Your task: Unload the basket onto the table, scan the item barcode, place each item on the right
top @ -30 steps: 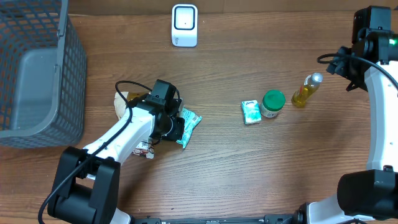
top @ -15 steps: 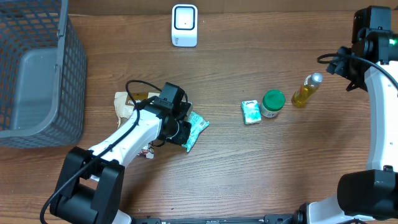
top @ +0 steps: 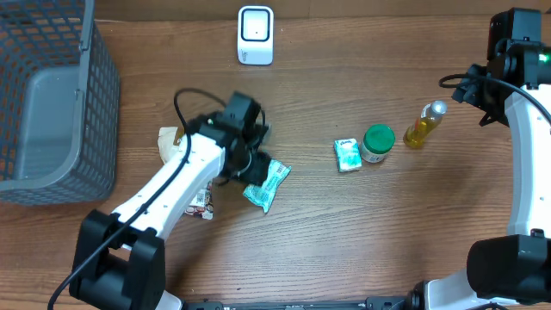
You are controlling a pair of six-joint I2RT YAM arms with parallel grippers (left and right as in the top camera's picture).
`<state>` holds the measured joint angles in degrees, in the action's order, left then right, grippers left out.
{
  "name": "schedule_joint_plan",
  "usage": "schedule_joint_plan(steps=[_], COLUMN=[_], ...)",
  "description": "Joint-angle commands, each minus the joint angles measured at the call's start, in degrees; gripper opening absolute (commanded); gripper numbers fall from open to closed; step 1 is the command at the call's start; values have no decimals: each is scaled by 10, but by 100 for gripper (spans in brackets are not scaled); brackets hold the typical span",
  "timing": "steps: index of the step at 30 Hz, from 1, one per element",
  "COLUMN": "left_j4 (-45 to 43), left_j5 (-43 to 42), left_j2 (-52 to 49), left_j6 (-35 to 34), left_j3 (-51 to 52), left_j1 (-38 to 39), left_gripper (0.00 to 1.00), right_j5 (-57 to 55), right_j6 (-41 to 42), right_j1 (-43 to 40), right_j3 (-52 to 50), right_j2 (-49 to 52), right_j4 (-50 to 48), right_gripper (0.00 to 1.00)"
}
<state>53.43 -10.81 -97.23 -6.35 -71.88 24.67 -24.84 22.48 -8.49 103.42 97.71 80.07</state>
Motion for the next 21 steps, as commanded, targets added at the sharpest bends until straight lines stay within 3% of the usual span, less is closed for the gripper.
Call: schedule_joint_plan(steps=[1, 21], left_j4=[14, -1], left_j5=[-36, 9], left_j2=[0, -124], left_j6=[26, 46], left_j3=[-23, -10], left_j1=[9, 40], left_gripper=[49, 41], right_j5=[-1, -1], right_j6=[4, 4], right_j1=[0, 0], right_j3=[4, 4], right_j2=[0, 0], right_j4=[-2, -2], right_gripper=[100, 100])
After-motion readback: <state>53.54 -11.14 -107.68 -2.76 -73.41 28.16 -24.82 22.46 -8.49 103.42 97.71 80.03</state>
